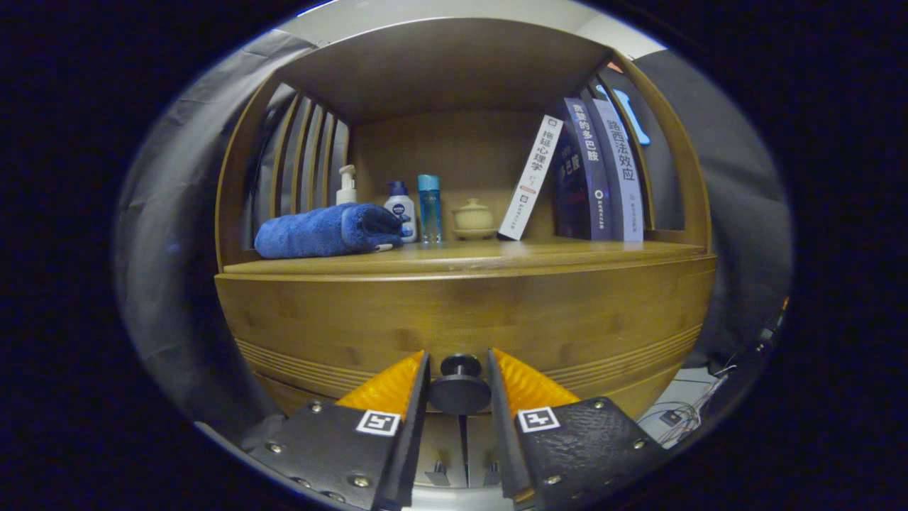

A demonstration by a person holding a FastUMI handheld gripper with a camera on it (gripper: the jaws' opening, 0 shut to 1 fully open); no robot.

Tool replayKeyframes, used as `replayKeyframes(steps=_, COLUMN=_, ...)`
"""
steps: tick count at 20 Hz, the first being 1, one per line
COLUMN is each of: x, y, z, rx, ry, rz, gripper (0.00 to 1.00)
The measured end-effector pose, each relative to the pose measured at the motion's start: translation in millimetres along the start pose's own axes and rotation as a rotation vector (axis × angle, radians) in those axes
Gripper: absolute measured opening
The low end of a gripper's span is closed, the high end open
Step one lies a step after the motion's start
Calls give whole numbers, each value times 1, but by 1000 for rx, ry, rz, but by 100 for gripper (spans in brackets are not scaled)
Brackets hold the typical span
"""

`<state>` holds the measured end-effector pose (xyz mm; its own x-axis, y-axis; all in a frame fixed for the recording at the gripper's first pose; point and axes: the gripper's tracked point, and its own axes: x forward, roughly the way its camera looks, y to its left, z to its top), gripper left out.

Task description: Pull open the drawer, take out the items inside it, and place them on the countertop above the cabinet.

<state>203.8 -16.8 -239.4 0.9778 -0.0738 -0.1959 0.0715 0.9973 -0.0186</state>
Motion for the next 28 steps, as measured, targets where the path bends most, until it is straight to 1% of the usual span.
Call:
replayKeyframes(steps=2, x=0, y=0, z=1, rx=-17, ry=-10, rz=-13, gripper=46)
replayKeyframes(steps=5, x=-1, y=-1, z=0, rx=-55, ry=-28, rz=-33, gripper=43)
replayKeyframes(steps=7, x=-1, y=-2, z=-3, rx=-6, ry=-5, rz=-44, gripper=42)
replayKeyframes(steps=8, x=-2, y=-2, z=-4, rx=6, ry=5, rz=-39, gripper=41)
replayKeyframes(steps=9, x=-1, y=-2, z=-4, rx=-8, ry=7, rz=-28, gripper=40)
replayKeyframes(steps=11, x=-4, y=-3, z=-3, rx=-27, ry=-11, rz=-25, gripper=31)
replayKeyframes(steps=16, x=-37, y=-5, z=-7, rx=-6, ry=-8, rz=-53, gripper=31)
replayKeyframes(steps=20, x=-61, y=-4, z=-10, rx=-16, ry=13, rz=-42, gripper=31)
replayKeyframes(steps=28, x=-95, y=-6, z=-14, rx=-32, ry=22, rz=-50, gripper=31)
